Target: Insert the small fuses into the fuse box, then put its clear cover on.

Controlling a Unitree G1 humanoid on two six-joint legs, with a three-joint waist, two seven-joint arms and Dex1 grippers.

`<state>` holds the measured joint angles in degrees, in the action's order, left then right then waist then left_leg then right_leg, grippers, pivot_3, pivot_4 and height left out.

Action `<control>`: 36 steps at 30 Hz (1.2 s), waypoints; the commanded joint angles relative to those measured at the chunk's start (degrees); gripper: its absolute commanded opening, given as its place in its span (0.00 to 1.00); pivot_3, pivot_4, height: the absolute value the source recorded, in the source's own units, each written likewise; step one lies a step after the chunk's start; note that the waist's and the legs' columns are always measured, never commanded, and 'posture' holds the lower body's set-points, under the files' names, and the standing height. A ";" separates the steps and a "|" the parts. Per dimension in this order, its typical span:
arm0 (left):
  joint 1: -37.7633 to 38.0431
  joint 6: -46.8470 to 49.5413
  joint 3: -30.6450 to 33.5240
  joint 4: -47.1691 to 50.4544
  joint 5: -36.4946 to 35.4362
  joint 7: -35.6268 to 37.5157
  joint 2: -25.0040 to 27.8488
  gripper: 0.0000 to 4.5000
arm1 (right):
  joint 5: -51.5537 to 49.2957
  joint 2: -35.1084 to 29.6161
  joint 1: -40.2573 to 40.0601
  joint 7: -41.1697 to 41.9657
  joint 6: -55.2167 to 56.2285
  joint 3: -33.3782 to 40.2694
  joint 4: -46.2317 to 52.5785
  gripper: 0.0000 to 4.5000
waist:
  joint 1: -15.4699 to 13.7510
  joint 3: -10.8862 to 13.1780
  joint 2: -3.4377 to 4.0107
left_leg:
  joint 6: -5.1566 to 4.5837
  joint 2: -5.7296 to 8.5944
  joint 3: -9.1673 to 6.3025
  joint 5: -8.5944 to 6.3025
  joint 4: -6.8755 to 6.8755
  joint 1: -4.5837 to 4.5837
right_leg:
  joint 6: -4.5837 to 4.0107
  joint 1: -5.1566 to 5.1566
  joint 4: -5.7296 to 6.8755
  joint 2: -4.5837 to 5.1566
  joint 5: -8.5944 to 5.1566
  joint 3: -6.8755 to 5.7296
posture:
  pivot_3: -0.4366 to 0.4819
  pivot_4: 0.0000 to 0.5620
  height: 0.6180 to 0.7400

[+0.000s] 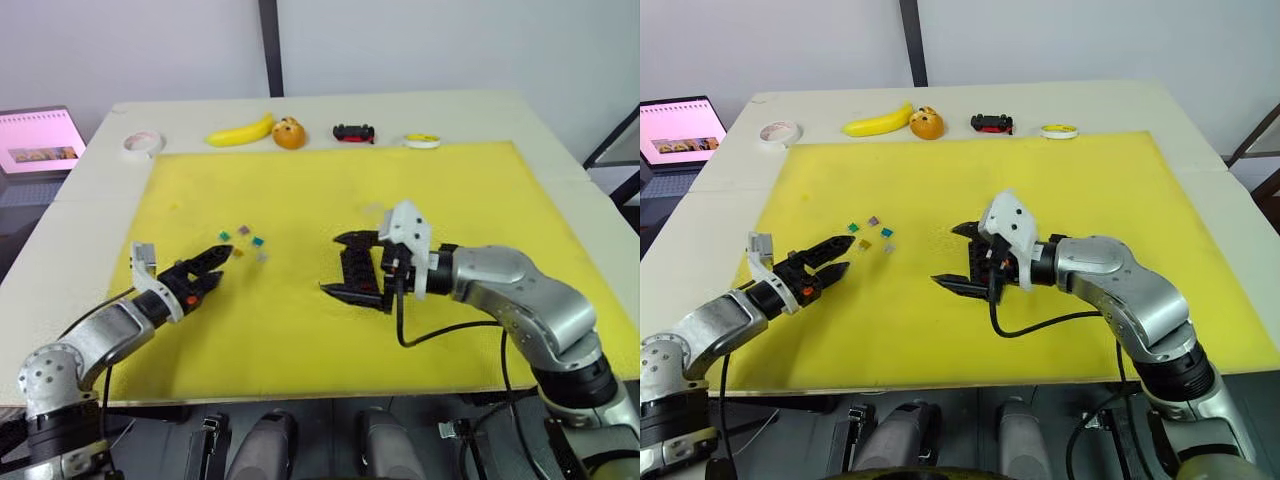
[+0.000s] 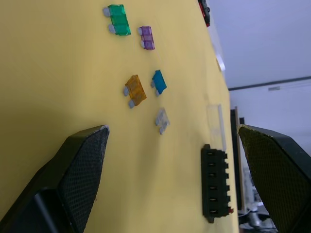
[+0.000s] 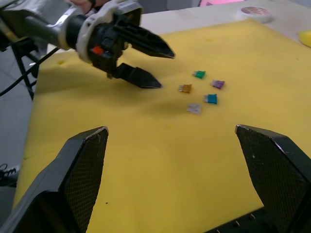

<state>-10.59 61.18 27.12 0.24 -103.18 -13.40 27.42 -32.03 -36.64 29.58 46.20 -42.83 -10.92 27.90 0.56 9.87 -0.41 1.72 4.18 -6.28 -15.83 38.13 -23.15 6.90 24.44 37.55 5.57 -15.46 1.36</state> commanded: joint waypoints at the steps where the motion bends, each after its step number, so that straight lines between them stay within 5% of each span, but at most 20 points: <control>1: -2.14 -0.94 -1.15 -2.38 -2.96 -1.07 1.58 1.00 | 1.35 0.70 2.12 1.36 2.00 -0.89 -0.42 0.99 | -0.08 -0.01 -0.02 | 0.00 0.00 -0.01 0.00 0.00 -0.01 | 0.00 0.00 0.00 0.00 0.00 -0.01 | 0.48 0.27 1.00; 10: -6.98 -2.27 -4.73 -9.45 -9.71 -6.56 0.26 1.00 | 5.57 4.22 2.59 -0.31 3.75 -3.32 -2.60 0.99 | -0.10 -0.04 -0.07 | 0.05 0.03 -0.02 0.03 0.00 -0.01 | 0.00 0.03 0.04 0.02 0.00 0.00 | 0.48 0.27 1.00; 36: -2.68 -7.03 -6.87 -5.88 -7.03 -9.58 -1.83 1.00 | 7.94 3.28 -1.42 -1.48 4.21 -1.62 -2.15 0.99 | 0.02 -0.21 -0.09 | 0.06 0.03 0.00 0.04 -0.06 0.03 | 0.00 0.03 0.04 0.01 0.00 0.05 | 0.48 0.27 1.00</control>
<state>-14.54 54.30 21.47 -5.53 -111.41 -21.81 26.22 -24.35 -33.08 27.47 44.46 -39.83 -13.83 24.65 0.59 9.66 -0.50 1.78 4.21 -6.28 -15.80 38.07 -23.12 6.89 24.47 37.59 5.58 -15.46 1.40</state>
